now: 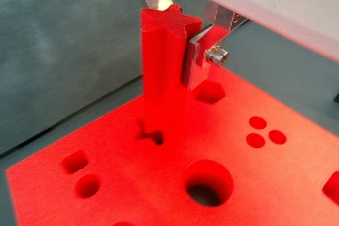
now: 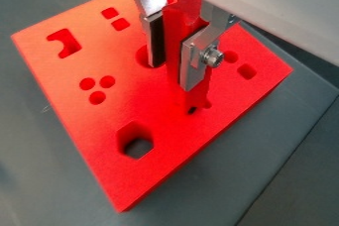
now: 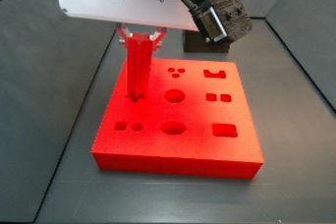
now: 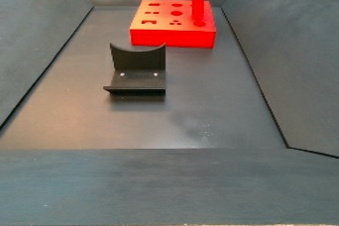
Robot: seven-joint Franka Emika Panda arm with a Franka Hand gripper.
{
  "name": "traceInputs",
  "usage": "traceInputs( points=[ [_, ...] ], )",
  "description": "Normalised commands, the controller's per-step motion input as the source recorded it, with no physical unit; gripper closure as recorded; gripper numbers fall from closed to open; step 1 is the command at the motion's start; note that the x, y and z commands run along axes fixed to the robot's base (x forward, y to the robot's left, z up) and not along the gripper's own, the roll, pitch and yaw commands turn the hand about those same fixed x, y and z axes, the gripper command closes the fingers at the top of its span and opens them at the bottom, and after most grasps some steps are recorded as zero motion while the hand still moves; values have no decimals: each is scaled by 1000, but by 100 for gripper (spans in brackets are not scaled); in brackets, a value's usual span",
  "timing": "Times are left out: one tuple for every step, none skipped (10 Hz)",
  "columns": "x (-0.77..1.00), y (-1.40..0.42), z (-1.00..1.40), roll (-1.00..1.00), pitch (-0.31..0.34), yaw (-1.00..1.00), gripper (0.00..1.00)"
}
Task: Pick up the star object. Move up. Move to above the board. Insert the star object.
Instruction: Insert the star object.
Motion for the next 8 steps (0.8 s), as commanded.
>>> traceInputs(
  points=[
    [-163, -289, -243, 0, -156, -86, 100],
    [-86, -149, -497, 69, -110, -74, 100],
    [100, 0, -683, 81, -93, -57, 100],
    [217, 0, -751, 84, -120, -14, 100],
    [223, 0, -746, 80, -183, 0, 100],
    [283, 0, -574, 94, -259, -46, 100],
    [297, 0, -557, 110, -260, -69, 100],
    [97, 0, -586, 120, -266, -49, 100]
  ],
)
